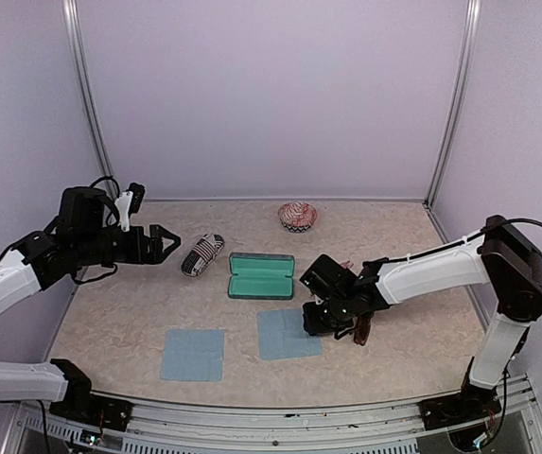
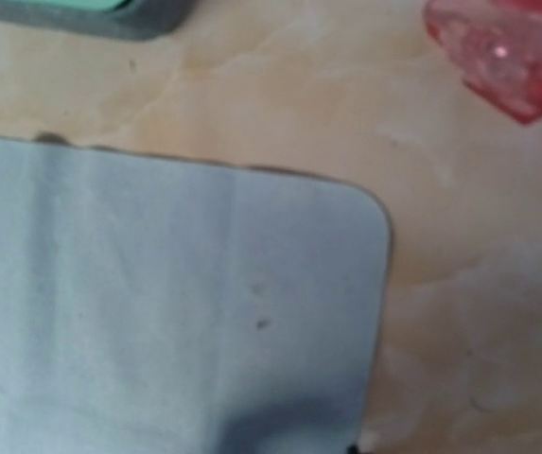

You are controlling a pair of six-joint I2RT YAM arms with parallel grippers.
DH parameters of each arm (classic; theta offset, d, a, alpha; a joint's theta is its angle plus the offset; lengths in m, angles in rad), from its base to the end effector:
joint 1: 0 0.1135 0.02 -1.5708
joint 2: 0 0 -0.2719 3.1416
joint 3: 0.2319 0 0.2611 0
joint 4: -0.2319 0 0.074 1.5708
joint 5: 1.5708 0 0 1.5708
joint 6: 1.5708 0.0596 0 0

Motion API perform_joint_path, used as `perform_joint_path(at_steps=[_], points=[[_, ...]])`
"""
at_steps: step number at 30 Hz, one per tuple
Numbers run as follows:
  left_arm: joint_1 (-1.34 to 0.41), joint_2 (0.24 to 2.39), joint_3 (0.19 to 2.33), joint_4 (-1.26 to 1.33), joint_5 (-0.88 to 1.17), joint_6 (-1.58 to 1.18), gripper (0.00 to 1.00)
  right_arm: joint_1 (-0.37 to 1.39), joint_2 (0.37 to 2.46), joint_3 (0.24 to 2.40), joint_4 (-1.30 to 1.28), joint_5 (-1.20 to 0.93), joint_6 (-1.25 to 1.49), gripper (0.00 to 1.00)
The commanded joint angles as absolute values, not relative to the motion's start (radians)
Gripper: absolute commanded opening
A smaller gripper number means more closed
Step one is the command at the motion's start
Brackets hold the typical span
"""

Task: Organize the sunglasses
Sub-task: Pick up the glasses cleaning cloth from the center of the board.

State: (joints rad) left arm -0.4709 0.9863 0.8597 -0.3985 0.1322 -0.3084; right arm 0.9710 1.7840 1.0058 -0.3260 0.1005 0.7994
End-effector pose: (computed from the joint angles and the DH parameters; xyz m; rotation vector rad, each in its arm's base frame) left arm 0.2146 -0.1181 0.3010 0.2560 2.1343 -0.6018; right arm 0.2085 0.2943 0.1245 -0.2021 2.7325 0.4167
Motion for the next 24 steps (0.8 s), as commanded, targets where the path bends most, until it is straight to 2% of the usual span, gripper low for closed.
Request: perform_joint_path(at_steps=[1,10,19,24], points=[[-0.463,0.964,0.847,-0.374,0.152,-0.295,0.99,0.987,1.82,1.033,-0.359,0.146,0.82,0.32],[-0.463,0.956,0.84,-0.376,0.15,-0.297,0.99,1.009,1.841,1.046,-0.392,0.187,0.832,0.23],[-0.464,0.96,0.84,-0.38,0.143,-0.296,0.99,1.01,1.829,1.027,-0.375,0.197,0.836,0.01],[-0.463,0.962,0.838,-0.379,0.139,-0.3,0.99,1.01,1.814,1.025,-0.377,0.208,0.831,0.0]])
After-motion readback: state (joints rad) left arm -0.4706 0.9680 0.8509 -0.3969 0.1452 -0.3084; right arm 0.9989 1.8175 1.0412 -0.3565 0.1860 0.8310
